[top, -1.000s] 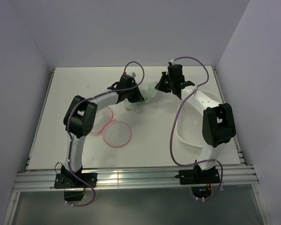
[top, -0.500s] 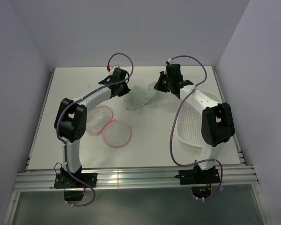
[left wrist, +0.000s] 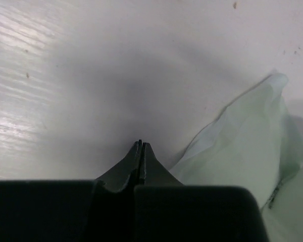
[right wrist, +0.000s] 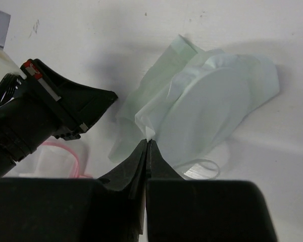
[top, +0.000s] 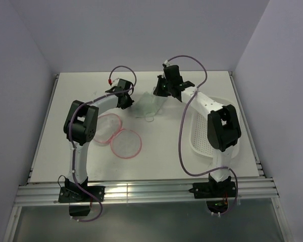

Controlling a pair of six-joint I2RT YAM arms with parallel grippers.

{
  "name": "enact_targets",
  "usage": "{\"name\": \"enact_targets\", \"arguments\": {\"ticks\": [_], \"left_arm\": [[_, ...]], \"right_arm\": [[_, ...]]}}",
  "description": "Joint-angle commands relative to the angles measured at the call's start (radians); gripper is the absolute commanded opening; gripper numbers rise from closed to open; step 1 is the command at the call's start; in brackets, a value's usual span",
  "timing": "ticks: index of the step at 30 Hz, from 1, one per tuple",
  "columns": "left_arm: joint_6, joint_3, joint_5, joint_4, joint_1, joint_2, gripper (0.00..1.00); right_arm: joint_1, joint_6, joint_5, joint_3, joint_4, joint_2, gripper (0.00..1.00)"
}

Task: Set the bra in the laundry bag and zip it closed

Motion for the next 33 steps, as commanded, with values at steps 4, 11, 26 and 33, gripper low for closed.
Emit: {"name": "enact_targets", "arguments": {"ticks": [4, 11, 26, 33], "left_arm": [[-0.022, -0.007, 0.104, 0.064, -0.005, 0.031, 0.0], [-0.018, -0.042, 0.134, 0.101, -0.005, 0.02, 0.0], [-0.021, -0.073, 0.167, 0.139, -0.007, 0.004, 0.0], [-0.01, -0.076, 0.17, 0.141, -0.005, -0.007, 0.0]], "right_arm": [[0.036, -0.019, -0.018, 0.117, -0.03, 0.086, 0.0], [0.074, 0.035, -0.091, 0.174, -0.013, 0.21, 0.0], [0.086, 0.066, -0.04, 0.201, -0.037, 0.204, 0.62], [0.079, 0.078, 0.066, 0.223, -0.065, 0.142, 0.61]]}}
